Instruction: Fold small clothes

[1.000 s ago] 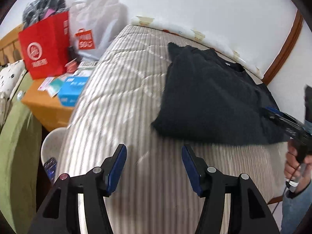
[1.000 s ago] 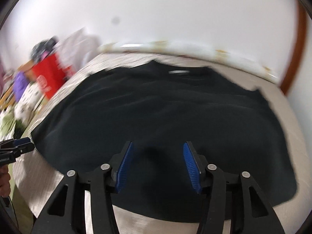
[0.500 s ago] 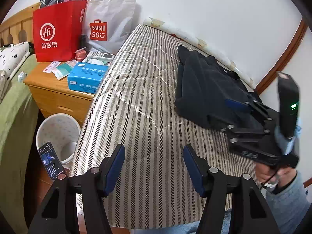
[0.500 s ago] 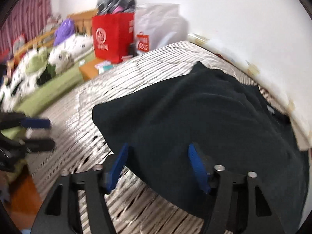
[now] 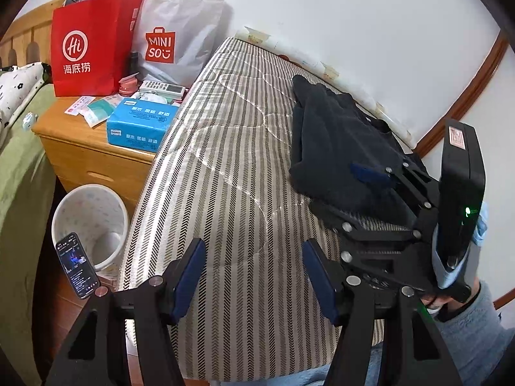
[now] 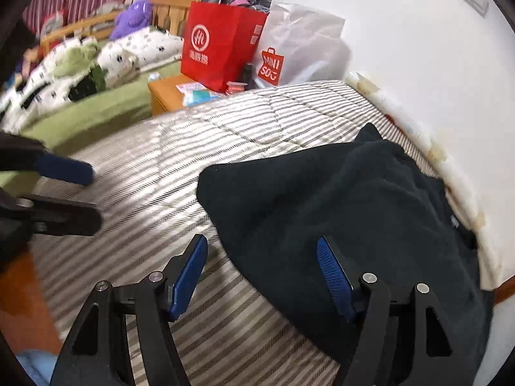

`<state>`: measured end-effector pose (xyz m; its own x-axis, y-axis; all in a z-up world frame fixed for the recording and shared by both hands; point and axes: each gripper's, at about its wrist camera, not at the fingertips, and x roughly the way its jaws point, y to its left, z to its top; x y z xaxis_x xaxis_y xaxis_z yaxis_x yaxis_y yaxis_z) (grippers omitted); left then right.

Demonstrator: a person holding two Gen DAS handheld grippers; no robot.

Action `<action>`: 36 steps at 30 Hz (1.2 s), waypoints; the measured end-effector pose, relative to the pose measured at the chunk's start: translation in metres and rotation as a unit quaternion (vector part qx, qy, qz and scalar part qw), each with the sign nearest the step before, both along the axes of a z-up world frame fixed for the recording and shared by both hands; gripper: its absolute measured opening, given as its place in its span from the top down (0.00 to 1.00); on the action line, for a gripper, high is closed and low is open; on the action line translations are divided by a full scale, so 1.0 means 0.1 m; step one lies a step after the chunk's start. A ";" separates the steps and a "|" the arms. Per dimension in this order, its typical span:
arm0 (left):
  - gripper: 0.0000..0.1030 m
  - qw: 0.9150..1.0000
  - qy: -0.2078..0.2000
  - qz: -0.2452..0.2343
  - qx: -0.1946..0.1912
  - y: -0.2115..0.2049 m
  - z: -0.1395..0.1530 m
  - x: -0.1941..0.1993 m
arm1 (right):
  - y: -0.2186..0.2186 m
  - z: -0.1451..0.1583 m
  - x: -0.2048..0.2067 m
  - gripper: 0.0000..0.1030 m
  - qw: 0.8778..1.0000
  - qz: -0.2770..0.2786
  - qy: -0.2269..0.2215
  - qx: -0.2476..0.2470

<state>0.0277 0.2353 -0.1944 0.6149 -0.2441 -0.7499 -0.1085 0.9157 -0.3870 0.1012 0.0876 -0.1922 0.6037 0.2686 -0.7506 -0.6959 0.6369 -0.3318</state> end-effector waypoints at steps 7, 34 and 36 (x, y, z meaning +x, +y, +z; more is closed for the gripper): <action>0.41 1.000 0.008 -0.001 0.006 -0.02 0.02 0.04 | 0.08 -0.02 0.31 0.75 0.998 -0.042 -0.022 0.040; 0.41 0.973 -0.032 -0.224 0.053 -2.43 0.37 0.92 | -4.36 0.24 0.39 0.84 0.805 -0.378 0.053 0.453; 0.40 0.969 -0.034 -0.237 0.063 -2.59 0.37 0.93 | -4.48 0.05 0.37 0.81 0.794 -0.384 0.076 0.464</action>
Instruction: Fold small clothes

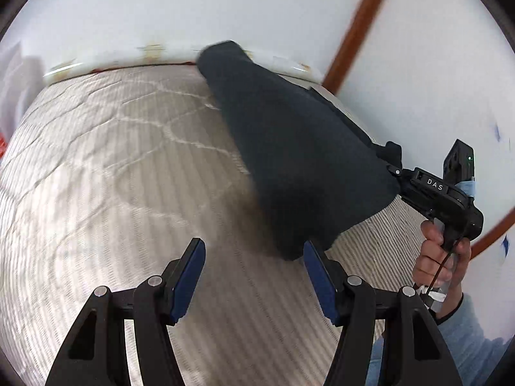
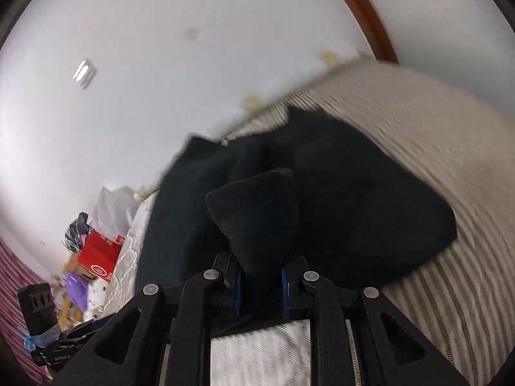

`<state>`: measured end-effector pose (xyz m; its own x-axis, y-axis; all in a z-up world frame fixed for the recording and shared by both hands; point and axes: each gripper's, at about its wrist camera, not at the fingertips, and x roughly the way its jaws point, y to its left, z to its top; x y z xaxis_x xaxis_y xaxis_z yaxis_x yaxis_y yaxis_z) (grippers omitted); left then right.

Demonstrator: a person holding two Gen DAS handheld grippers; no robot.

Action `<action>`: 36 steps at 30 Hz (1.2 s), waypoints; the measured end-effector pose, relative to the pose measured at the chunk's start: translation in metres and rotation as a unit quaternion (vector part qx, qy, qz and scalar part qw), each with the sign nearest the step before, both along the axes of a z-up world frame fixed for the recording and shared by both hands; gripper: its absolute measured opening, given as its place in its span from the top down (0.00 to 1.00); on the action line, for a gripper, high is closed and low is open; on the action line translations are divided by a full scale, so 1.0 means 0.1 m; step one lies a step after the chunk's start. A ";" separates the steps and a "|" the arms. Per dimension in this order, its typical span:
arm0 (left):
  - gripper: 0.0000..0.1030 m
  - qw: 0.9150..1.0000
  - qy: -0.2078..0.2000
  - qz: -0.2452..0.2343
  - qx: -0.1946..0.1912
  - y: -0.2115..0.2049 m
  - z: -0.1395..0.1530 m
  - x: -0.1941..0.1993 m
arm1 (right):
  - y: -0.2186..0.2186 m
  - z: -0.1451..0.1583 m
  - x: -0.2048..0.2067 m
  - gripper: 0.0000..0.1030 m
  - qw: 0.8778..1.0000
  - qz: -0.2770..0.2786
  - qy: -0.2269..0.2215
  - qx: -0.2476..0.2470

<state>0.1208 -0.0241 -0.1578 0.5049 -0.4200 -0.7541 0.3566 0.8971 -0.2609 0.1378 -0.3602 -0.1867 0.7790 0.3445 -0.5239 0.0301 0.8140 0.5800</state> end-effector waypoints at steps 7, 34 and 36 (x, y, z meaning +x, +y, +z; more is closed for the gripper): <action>0.35 0.999 -0.007 -0.032 0.038 -0.37 -0.14 -0.02 | 0.02 0.03 -0.08 0.54 0.999 0.012 -0.027 -0.030; 0.35 0.995 -0.057 -0.036 0.068 -1.17 -0.20 0.14 | -0.78 0.29 0.05 0.88 0.986 -0.073 -0.075 -0.128; 0.35 0.995 -0.065 -0.033 0.071 -1.25 -0.19 0.13 | -0.83 0.14 0.08 0.87 0.989 -0.071 -0.047 -0.125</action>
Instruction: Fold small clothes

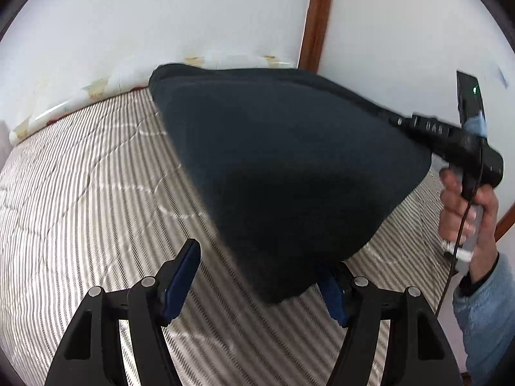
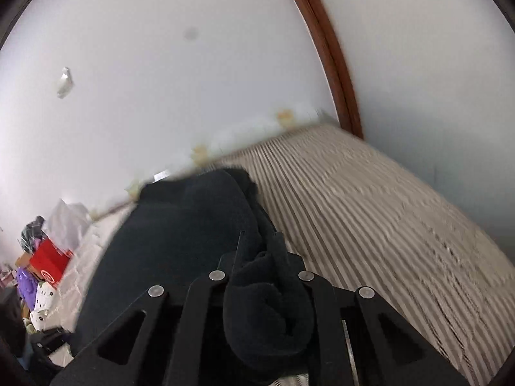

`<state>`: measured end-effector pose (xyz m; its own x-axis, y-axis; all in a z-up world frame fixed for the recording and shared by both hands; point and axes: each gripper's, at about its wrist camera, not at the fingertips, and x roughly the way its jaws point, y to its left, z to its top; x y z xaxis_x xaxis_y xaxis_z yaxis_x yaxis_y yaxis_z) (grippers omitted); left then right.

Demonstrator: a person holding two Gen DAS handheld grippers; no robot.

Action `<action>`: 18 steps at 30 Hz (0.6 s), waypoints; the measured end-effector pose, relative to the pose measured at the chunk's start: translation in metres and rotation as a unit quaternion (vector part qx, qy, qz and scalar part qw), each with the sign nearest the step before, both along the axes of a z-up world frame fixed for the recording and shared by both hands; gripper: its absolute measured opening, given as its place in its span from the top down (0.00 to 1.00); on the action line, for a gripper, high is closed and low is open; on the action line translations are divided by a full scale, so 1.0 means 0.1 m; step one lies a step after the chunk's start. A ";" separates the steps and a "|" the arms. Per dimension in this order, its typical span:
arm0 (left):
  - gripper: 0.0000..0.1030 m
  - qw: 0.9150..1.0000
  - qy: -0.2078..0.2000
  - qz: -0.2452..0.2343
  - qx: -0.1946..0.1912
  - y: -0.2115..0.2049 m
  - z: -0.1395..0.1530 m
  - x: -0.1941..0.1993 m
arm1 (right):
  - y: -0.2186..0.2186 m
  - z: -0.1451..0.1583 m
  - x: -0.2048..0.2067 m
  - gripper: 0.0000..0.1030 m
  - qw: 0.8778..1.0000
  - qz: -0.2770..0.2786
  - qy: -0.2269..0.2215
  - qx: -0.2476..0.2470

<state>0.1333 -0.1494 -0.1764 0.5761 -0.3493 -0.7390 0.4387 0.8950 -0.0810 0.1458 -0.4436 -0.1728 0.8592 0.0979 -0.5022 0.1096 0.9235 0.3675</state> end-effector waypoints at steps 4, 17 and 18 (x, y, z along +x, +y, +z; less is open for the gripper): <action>0.35 1.000 -0.005 0.010 0.009 -0.10 -0.01 0.06 | 0.01 -0.08 -0.07 0.70 1.000 0.000 0.018 -0.010; 0.81 0.997 -0.031 0.069 -0.015 0.08 0.16 0.08 | 0.17 -0.21 0.05 0.81 0.997 0.009 0.072 0.032; 0.81 0.996 -0.029 0.076 -0.020 0.14 0.18 0.09 | 0.23 -0.19 0.07 0.81 0.997 0.011 0.069 0.026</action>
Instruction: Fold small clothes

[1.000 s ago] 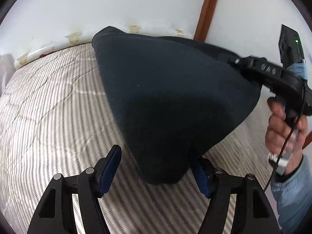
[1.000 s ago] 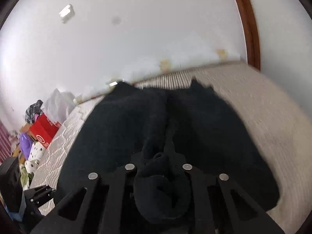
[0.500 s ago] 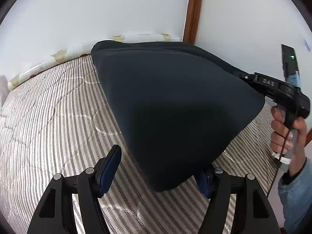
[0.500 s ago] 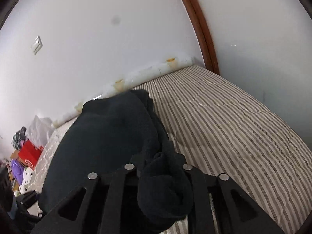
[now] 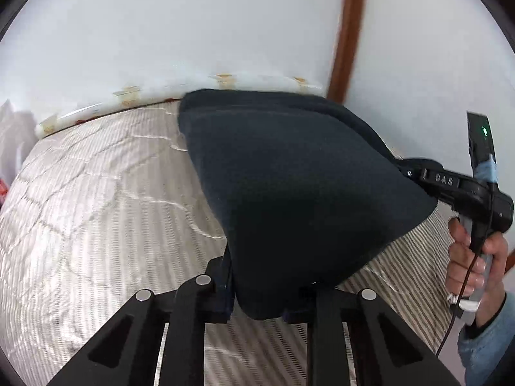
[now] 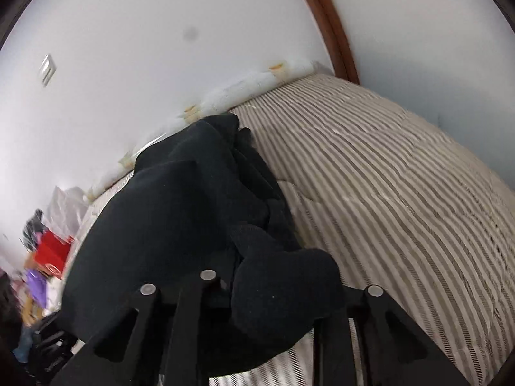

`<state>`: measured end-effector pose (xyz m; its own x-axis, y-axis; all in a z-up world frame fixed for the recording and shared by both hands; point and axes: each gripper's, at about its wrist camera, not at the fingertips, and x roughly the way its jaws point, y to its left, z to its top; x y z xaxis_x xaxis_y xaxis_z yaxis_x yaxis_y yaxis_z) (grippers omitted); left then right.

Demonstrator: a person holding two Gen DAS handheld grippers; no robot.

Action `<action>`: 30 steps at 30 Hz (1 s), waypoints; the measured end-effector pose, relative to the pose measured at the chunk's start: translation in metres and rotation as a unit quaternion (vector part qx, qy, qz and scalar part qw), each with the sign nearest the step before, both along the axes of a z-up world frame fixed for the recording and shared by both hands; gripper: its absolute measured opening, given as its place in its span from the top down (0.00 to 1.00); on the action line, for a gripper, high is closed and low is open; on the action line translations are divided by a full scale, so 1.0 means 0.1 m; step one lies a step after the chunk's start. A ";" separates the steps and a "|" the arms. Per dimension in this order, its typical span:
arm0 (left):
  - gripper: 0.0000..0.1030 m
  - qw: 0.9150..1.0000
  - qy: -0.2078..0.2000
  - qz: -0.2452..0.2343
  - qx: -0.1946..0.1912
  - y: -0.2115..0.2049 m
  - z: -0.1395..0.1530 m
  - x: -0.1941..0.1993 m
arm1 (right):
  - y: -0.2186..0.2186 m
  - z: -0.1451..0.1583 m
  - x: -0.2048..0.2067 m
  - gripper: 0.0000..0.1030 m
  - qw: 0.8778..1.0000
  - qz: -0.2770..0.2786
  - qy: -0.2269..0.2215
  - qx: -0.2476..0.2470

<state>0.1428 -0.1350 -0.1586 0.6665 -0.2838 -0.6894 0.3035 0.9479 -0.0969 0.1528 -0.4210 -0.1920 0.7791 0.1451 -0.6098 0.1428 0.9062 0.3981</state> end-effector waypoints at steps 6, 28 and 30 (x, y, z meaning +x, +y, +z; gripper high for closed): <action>0.82 0.999 0.002 0.043 -0.015 0.58 0.07 0.00 | 0.45 0.08 0.24 0.83 0.999 0.036 -0.009 0.023; 0.72 0.996 0.066 0.051 -0.042 1.34 -0.19 -0.13 | 1.40 0.45 -0.10 0.72 0.986 0.128 -0.041 -0.102; 0.68 0.996 0.067 0.043 -0.047 1.38 -0.16 -0.23 | 1.45 0.53 -0.16 0.72 0.982 0.134 -0.058 -0.117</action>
